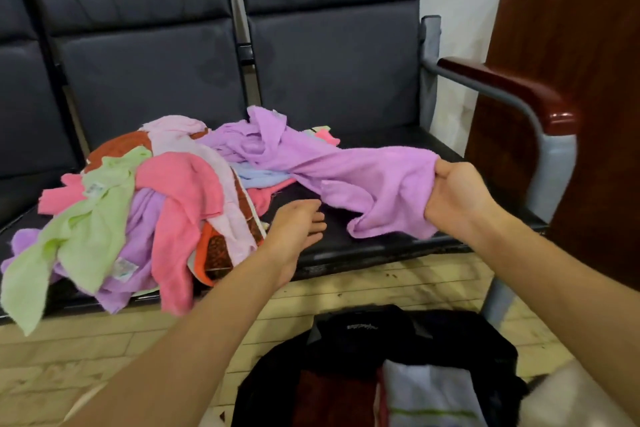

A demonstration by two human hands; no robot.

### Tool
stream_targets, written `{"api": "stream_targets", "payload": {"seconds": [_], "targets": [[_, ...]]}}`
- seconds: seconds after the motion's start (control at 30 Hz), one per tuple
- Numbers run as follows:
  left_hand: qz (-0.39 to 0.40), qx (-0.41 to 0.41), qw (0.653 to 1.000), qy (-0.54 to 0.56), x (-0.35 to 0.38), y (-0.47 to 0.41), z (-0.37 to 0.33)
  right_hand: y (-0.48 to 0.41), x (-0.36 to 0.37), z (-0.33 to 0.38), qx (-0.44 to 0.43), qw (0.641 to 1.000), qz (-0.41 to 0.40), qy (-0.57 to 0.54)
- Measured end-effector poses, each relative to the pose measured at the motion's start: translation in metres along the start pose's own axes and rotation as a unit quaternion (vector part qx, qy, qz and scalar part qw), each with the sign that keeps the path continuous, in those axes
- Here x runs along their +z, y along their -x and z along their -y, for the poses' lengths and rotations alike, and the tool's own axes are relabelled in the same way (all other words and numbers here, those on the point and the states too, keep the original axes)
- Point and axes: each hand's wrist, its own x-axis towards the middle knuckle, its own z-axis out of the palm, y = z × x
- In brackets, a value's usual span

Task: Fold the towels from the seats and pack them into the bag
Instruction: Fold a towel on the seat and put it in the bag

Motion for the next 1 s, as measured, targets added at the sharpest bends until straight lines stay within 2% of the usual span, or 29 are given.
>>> {"api": "stream_targets", "payload": {"seconds": [0.1, 0.2, 0.27, 0.33, 0.4, 0.43, 0.47, 0.5, 0.53, 0.6, 0.67, 0.73, 0.77, 0.83, 0.9, 0.97, 1.0], "targets": [[0.038, -0.017, 0.998, 0.041, 0.032, 0.005, 0.009, 0.005, -0.015, 0.000, 0.027, 0.998, -0.049, 0.020], [0.070, -0.005, 0.995, 0.065, 0.050, 0.007, 0.014, 0.012, -0.013, 0.002, 0.010, 0.996, -0.047, 0.071], [0.077, 0.005, 0.990, 0.115, 0.057, 0.005, 0.013, 0.016, -0.012, 0.000, 0.000, 0.991, -0.027, 0.130], [0.084, -0.022, 0.982, 0.166, 0.065, 0.001, 0.012, 0.023, -0.013, -0.002, 0.020, 0.982, 0.016, 0.188], [0.166, -0.097, 0.955, 0.226, 0.077, 0.005, 0.013, 0.029, -0.017, -0.002, 0.047, 0.968, 0.073, 0.234], [0.175, -0.070, 0.966, 0.177, 0.082, 0.009, 0.013, 0.032, -0.020, -0.003, 0.051, 0.958, 0.101, 0.262], [0.181, -0.064, 0.963, 0.190, 0.081, 0.011, 0.012, 0.037, -0.021, -0.003, 0.049, 0.944, 0.127, 0.300], [0.152, -0.056, 0.968, 0.191, 0.078, 0.014, 0.012, 0.041, -0.023, -0.004, 0.045, 0.925, 0.155, 0.344], [0.139, -0.095, 0.952, 0.256, 0.072, 0.010, 0.013, 0.045, -0.025, -0.005, 0.040, 0.898, 0.181, 0.399], [0.094, -0.085, 0.938, 0.321, 0.061, 0.010, 0.012, 0.053, -0.028, -0.006, 0.021, 0.835, 0.216, 0.506], [0.066, -0.080, 0.950, 0.293, 0.059, 0.014, 0.014, 0.060, -0.034, -0.007, 0.027, 0.792, 0.263, 0.550], [0.042, -0.099, 0.969, 0.220, 0.059, 0.018, 0.016, 0.066, -0.043, -0.008, 0.053, 0.760, 0.299, 0.575], [0.037, -0.104, 0.975, 0.195, 0.060, 0.023, 0.016, 0.068, -0.046, -0.010, 0.061, 0.756, 0.296, 0.580], [0.029, -0.102, 0.975, 0.198, 0.052, 0.025, 0.014, 0.067, -0.051, -0.017, 0.067, 0.775, 0.242, 0.579], [0.062, -0.089, 0.964, 0.242, 0.044, 0.030, 0.012, 0.059, -0.053, -0.026, 0.066, 0.796, 0.161, 0.580], [0.109, -0.096, 0.948, 0.285, 0.035, 0.036, 0.008, 0.052, -0.055, -0.038, 0.050, 0.811, 0.110, 0.572], [0.129, -0.106, 0.943, 0.289, 0.031, 0.039, 0.007, 0.049, -0.055, -0.044, 0.052, 0.833, 0.095, 0.543]]}}
